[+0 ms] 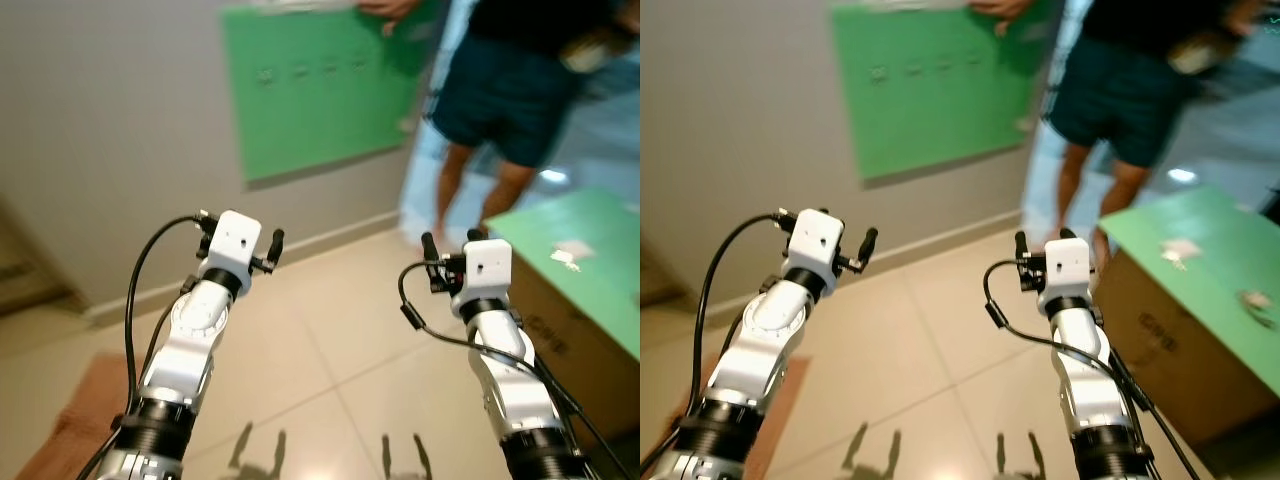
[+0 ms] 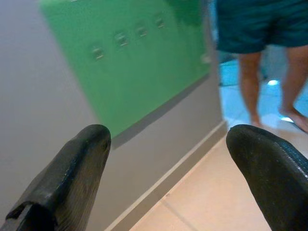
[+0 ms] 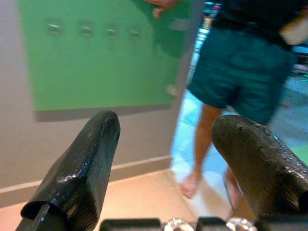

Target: Hang keys on a hook

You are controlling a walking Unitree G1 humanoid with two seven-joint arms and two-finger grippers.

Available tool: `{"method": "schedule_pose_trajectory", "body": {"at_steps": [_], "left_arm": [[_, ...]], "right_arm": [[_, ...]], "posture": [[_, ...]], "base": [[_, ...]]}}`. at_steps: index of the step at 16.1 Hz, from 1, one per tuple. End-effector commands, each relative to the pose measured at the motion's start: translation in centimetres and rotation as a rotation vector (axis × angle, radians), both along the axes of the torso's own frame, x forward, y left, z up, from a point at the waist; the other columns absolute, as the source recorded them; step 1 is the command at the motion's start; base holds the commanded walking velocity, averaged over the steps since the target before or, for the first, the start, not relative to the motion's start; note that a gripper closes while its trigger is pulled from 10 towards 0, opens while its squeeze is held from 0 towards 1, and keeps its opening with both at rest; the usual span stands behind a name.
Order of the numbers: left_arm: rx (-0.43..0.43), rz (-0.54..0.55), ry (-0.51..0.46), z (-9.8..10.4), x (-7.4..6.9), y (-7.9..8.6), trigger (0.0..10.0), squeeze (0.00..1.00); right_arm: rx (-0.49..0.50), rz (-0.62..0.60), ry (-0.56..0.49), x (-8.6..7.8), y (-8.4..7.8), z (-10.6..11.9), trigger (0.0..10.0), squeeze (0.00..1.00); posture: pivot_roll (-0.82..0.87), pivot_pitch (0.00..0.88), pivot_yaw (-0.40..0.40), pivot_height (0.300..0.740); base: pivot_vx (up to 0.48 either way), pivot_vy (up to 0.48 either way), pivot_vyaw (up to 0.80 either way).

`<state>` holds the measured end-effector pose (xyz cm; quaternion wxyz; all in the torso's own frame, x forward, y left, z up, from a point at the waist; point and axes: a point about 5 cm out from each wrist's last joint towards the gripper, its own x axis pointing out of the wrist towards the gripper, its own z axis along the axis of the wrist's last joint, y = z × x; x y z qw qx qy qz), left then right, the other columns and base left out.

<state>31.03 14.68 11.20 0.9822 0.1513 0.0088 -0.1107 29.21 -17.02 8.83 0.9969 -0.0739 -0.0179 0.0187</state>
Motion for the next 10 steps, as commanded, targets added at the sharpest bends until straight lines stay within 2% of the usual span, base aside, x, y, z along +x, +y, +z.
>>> {"method": "schedule_pose_trajectory", "body": {"at_steps": [1,2,10], "left_arm": [[0.003,-0.015,-0.003,0.16,0.14,-0.14,10.0,0.0],[0.007,-0.022,-0.005,0.09,0.08,-0.31,10.0,0.0],[0.0,-0.036,0.009,0.02,0.34,-0.51,10.0,0.0]], "right_arm": [[-0.006,-0.012,0.007,0.07,-0.32,0.13,10.0,0.0],[0.001,-0.014,0.005,0.05,-0.44,0.13,10.0,0.0],[0.019,-0.022,-0.001,0.03,-0.72,0.21,10.0,0.0]], "posture": [[-0.11,0.007,0.018,0.728],[-0.11,0.007,0.018,0.728],[-0.12,0.016,0.024,0.728]], "base": [[0.48,0.0,-0.51],[0.48,0.0,-0.5],[0.0,0.0,-0.5]]}}
